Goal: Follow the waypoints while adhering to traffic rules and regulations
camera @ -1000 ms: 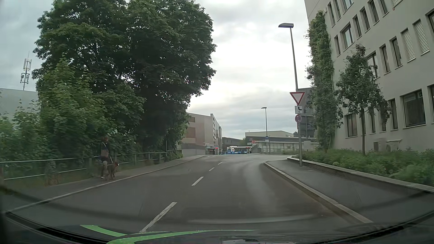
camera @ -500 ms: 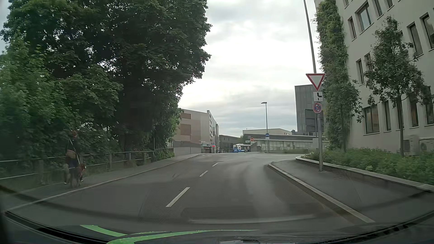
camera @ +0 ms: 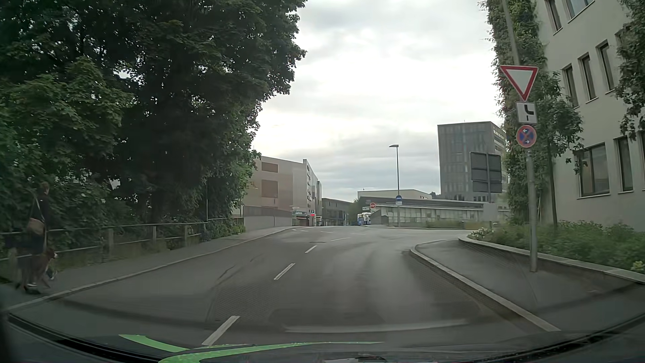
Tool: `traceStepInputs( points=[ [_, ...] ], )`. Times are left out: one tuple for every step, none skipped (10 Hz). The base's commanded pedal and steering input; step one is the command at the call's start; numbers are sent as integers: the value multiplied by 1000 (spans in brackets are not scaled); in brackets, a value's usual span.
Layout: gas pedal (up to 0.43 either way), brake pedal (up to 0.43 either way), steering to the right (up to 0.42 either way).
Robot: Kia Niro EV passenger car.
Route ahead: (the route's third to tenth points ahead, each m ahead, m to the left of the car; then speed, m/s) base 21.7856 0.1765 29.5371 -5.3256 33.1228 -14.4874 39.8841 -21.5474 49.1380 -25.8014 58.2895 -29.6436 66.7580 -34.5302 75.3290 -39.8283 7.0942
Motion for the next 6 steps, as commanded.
traceStepInputs(
  points=[
    [0, 0, 10],
    [0, 0, 10],
    [0, 0, 10],
    [0, 0, 10],
    [0, 0, 10],
    [0, 0, 10]
  ],
)
